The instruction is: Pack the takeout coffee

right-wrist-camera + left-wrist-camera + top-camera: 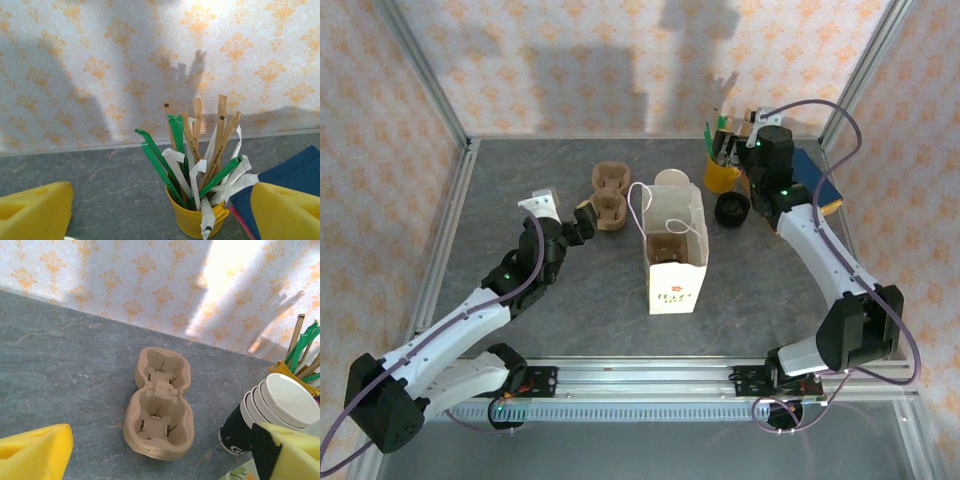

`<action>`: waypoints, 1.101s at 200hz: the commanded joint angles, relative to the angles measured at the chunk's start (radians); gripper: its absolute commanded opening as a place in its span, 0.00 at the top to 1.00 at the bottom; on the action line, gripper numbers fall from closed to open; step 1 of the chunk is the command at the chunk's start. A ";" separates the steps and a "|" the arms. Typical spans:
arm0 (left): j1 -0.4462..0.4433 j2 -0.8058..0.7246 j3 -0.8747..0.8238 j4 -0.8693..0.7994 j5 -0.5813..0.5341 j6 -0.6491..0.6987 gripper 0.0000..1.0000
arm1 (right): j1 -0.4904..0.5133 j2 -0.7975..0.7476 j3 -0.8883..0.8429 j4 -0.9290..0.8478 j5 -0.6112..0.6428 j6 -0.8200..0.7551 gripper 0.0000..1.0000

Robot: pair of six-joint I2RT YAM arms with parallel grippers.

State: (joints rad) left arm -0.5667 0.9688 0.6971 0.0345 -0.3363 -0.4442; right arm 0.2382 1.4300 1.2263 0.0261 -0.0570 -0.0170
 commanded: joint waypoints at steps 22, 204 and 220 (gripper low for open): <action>0.007 0.055 0.012 0.024 0.037 -0.066 0.10 | -0.044 0.086 -0.048 0.169 -0.042 -0.005 0.11; 0.007 0.070 0.041 0.010 0.031 -0.079 0.15 | -0.154 0.338 0.222 0.011 -0.195 0.057 0.47; 0.007 0.068 0.040 0.011 0.034 -0.078 0.15 | -0.163 0.351 0.235 0.008 -0.214 0.071 0.51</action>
State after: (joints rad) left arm -0.5671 1.0588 0.7193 0.0368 -0.2955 -0.5167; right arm 0.0937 1.7618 1.4136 0.0563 -0.2775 0.0338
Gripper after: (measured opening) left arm 0.846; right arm 0.511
